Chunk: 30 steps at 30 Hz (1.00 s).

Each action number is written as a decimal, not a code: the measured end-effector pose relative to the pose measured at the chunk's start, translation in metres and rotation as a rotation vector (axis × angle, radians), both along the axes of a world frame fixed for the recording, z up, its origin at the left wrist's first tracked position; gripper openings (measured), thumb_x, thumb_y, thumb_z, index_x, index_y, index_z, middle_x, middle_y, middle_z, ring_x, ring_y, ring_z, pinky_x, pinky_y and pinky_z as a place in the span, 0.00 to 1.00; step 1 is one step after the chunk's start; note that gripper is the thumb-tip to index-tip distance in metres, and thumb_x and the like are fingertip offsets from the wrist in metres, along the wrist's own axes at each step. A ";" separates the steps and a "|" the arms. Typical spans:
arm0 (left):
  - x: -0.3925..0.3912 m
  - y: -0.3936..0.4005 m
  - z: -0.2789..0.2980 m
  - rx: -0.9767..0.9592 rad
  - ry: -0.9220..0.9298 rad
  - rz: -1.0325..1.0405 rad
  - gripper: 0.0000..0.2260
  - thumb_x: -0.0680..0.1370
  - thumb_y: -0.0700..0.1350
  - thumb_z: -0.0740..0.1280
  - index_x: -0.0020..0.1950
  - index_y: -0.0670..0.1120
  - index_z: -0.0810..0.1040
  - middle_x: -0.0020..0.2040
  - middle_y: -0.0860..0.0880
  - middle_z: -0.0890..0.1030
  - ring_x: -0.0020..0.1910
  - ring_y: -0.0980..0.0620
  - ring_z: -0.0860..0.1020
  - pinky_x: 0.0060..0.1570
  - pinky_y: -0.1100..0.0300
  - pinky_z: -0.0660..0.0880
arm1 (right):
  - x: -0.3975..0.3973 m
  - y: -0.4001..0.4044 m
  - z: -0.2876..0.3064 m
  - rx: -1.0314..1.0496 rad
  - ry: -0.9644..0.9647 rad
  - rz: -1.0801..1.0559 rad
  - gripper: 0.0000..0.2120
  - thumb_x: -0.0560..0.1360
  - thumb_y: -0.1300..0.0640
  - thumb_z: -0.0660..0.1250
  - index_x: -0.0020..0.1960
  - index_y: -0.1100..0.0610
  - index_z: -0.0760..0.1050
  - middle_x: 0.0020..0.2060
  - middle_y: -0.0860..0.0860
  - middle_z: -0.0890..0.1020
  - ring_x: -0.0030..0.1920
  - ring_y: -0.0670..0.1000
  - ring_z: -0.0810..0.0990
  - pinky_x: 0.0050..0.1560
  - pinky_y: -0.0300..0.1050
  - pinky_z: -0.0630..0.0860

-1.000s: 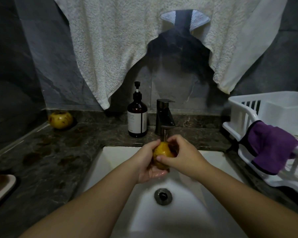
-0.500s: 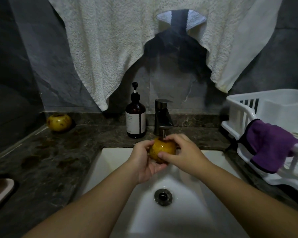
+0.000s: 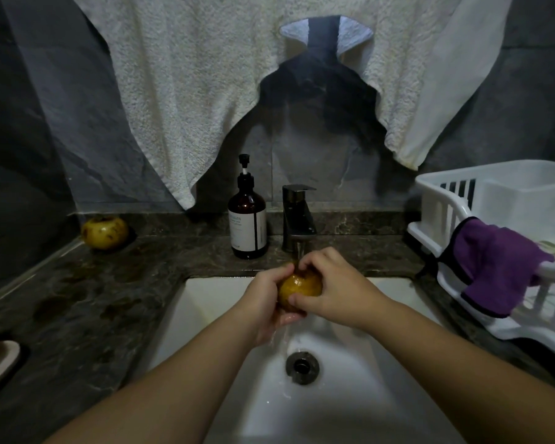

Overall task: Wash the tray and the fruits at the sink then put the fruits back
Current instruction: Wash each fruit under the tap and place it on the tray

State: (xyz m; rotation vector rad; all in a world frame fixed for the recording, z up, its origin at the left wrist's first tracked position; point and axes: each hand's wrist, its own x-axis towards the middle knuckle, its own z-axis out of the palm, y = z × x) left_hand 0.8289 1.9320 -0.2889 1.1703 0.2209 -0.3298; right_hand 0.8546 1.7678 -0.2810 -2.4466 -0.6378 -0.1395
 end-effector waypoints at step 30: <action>0.000 0.005 0.004 -0.030 0.000 -0.061 0.16 0.83 0.55 0.65 0.63 0.46 0.79 0.47 0.42 0.88 0.45 0.44 0.88 0.44 0.51 0.85 | 0.003 0.002 -0.006 0.059 0.065 0.000 0.36 0.66 0.39 0.79 0.65 0.37 0.61 0.60 0.38 0.63 0.57 0.42 0.72 0.50 0.37 0.75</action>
